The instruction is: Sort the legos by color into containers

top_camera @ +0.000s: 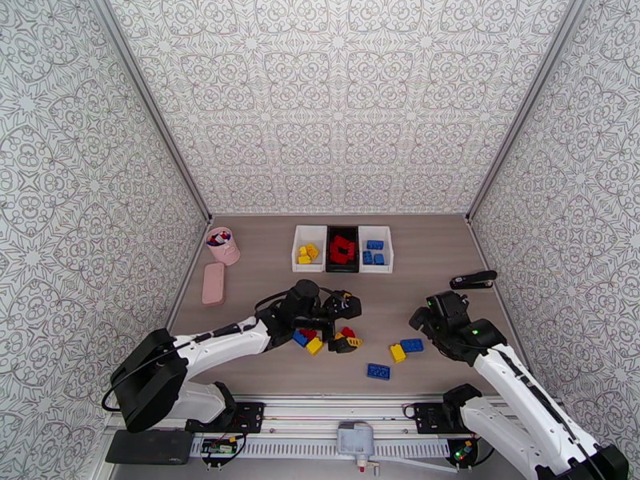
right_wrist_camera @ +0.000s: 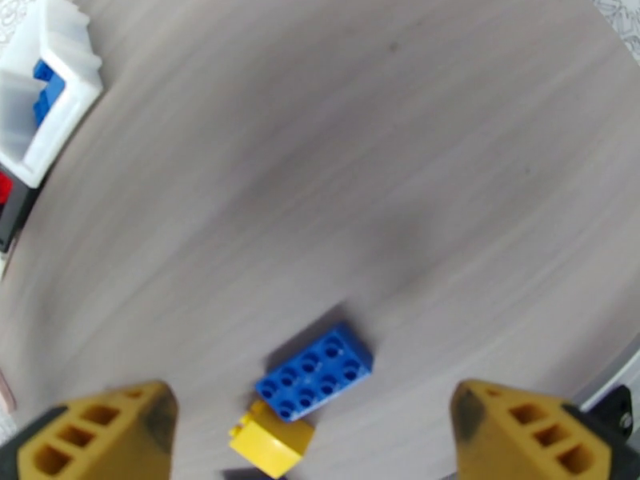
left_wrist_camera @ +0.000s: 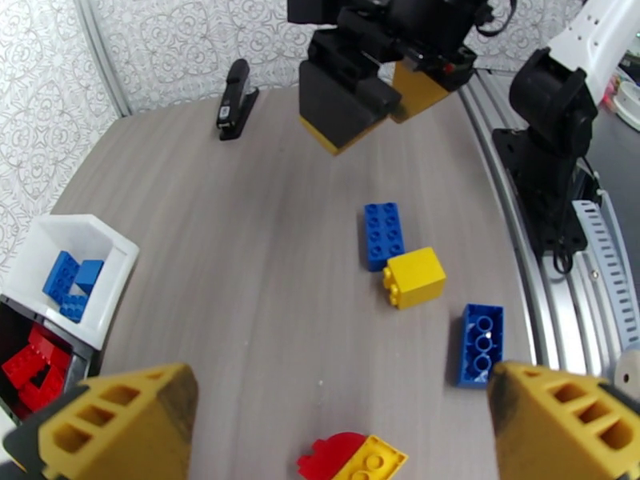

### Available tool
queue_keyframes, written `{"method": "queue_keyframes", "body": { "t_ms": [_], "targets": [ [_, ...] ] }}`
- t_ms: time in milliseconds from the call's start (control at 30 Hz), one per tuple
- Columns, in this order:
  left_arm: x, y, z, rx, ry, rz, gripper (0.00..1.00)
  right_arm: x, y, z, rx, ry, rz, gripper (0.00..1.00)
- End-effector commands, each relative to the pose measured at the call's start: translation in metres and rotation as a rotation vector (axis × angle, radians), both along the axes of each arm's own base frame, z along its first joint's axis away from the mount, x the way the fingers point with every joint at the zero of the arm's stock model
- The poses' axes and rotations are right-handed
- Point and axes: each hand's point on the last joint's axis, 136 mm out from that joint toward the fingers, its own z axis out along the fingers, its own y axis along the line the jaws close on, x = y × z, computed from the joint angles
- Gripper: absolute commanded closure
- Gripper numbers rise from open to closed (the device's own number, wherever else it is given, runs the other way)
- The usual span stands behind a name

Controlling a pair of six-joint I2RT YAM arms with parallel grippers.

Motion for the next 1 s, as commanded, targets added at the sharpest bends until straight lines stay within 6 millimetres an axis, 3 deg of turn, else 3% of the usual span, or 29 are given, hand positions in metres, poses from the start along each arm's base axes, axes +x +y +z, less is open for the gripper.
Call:
{"method": "queue_keyframes", "body": {
  "t_ms": [0, 133, 367, 567, 800, 967],
  "targets": [
    [-0.005, -0.003, 0.010, -0.005, 0.003, -0.051, 0.00, -0.010, -0.001, -0.011, 0.014, 0.068, -0.030, 0.04],
    [-0.006, 0.001, 0.012, 0.005, -0.026, -0.063, 0.00, -0.011, 0.007, -0.016, 0.050, 0.124, -0.036, 0.04],
    [0.010, 0.009, 0.014, -0.018, 0.016, -0.043, 0.00, -0.019, 0.015, -0.035, 0.108, 0.201, -0.086, 0.04],
    [0.001, 0.010, 0.008, 0.003, -0.009, -0.084, 0.00, -0.011, 0.031, -0.059, 0.203, 0.225, -0.127, 0.06],
    [-0.008, 0.008, 0.008, 0.003, -0.003, -0.119, 0.00, 0.013, 0.039, -0.073, 0.194, 0.235, -0.100, 0.08],
    [-0.011, 0.008, 0.008, 0.011, -0.013, -0.130, 0.00, 0.021, 0.035, -0.076, 0.132, 0.262, -0.073, 0.14]
  ]
}}
